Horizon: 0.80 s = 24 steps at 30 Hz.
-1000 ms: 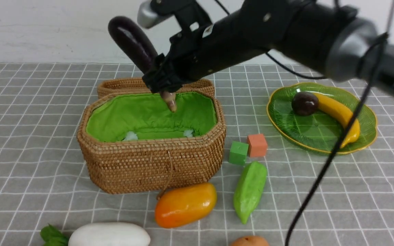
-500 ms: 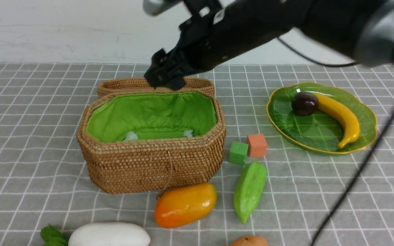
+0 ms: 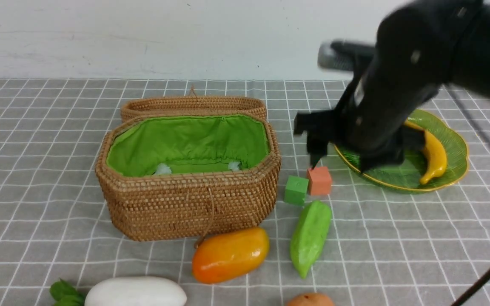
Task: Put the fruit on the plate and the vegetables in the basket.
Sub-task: Take a chayote with your right arm and place it on the basket on the left.
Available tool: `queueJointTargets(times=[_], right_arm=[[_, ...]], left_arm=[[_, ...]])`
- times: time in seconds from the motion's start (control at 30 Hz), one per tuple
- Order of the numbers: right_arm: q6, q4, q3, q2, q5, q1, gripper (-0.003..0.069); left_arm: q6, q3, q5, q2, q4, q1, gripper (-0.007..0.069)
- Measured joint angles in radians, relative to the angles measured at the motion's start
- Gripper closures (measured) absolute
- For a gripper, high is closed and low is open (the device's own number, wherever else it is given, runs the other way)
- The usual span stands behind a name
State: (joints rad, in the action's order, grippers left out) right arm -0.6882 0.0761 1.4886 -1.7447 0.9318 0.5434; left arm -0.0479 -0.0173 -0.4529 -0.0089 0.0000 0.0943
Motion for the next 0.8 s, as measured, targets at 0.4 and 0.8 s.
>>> queueJointTargets(times=[0.4,0.8], right_arm=[[0.100,-0.115,-0.109,-0.227,-0.203,-0.040,0.0106],[0.186,-0.106,-0.102,-0.105,-0.116,-0.086,0.0211]], left_arm=[[0.000,0.000,0.000,0.000,0.000,0.000,0.0386],[0.000,0.000,0.000,0.000,0.000,0.000,0.0386]])
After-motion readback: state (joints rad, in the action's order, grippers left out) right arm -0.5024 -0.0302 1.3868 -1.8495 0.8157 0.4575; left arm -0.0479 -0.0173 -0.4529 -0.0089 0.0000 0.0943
